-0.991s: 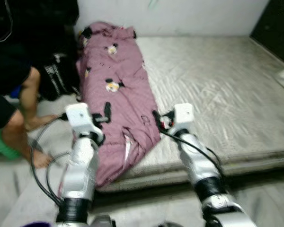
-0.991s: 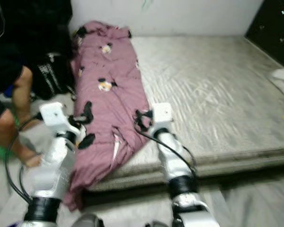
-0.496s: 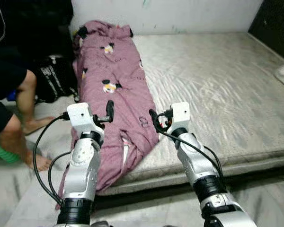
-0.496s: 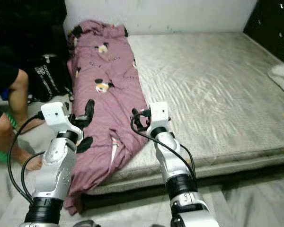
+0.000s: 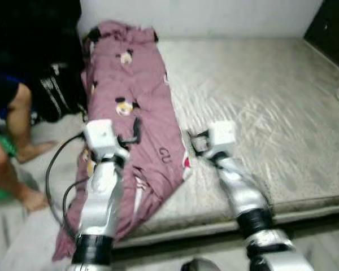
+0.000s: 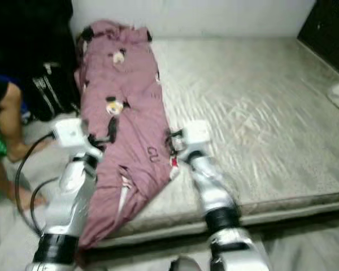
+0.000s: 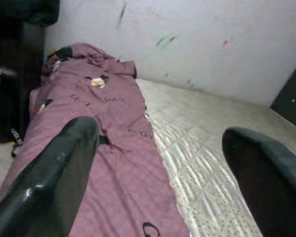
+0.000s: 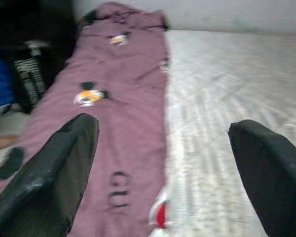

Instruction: Clean up the room

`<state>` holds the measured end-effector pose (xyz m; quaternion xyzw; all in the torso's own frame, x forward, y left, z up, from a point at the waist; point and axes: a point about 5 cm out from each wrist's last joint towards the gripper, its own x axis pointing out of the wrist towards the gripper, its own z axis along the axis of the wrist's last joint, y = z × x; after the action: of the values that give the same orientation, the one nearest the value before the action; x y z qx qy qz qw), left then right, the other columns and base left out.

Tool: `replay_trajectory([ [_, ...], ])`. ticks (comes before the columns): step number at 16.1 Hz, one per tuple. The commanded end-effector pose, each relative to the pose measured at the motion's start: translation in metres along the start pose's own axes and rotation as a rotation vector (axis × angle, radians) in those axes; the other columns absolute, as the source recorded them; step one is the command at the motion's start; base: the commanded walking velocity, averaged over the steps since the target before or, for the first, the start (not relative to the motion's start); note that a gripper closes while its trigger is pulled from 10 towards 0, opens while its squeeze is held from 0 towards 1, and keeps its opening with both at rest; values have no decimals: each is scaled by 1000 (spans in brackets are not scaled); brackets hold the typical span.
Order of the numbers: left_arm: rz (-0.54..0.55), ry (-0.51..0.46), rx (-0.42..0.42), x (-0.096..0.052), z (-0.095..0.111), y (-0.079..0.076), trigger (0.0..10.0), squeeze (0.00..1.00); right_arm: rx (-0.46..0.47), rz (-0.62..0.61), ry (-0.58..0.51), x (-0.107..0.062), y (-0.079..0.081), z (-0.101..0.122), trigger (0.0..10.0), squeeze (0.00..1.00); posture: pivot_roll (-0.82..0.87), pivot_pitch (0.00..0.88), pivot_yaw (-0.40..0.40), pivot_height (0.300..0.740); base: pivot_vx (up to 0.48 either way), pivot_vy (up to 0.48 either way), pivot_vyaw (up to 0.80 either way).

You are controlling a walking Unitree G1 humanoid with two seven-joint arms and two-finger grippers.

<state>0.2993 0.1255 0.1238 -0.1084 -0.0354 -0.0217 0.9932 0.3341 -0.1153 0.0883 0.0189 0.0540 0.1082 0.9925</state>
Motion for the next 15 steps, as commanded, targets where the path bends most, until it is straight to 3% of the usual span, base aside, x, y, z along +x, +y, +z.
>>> replay_trajectory([
  [1,60,24,37,-4,-5,15,10000,0,12,34,-30,4,14,8,10000,0,72,16,-33,740,0,0,0],
  [3,62,27,91,-5,-5,21,10000,0,11,24,-36,4,11,9,10000,0,72,16,-33,740,0,0,0],
  [5,70,9,230,-8,-1,28,10000,0,1,9,-38,5,6,11,10000,0,74,15,-31,740,0,0,-400],
  [6,-9,-18,240,-15,1,30,10000,0,-14,-4,-44,4,-1,13,10000,0,77,14,-30,740,0,0,-800],
  [7,-28,-27,236,-18,2,31,10000,0,-18,-8,-45,4,-2,13,10000,0,77,14,-29,740,0,0,-800],
  [9,82,-9,160,-28,-1,48,10000,0,-21,-28,-42,1,-7,13,10000,0,74,20,-30,740,0,0,-800],
  [11,160,-33,158,-32,3,56,10000,0,-5,-36,-43,-4,-8,11,10000,0,76,30,-29,740,0,0,-725],
  [12,217,-17,184,-35,3,60,10000,0,-4,-22,-43,-5,-6,10,10000,0,76,34,-27,740,0,0,0],
  [15,224,9,160,-38,1,61,10000,0,3,-19,-40,-4,-4,10,10000,0,79,48,-24,740,0,0,0],
])
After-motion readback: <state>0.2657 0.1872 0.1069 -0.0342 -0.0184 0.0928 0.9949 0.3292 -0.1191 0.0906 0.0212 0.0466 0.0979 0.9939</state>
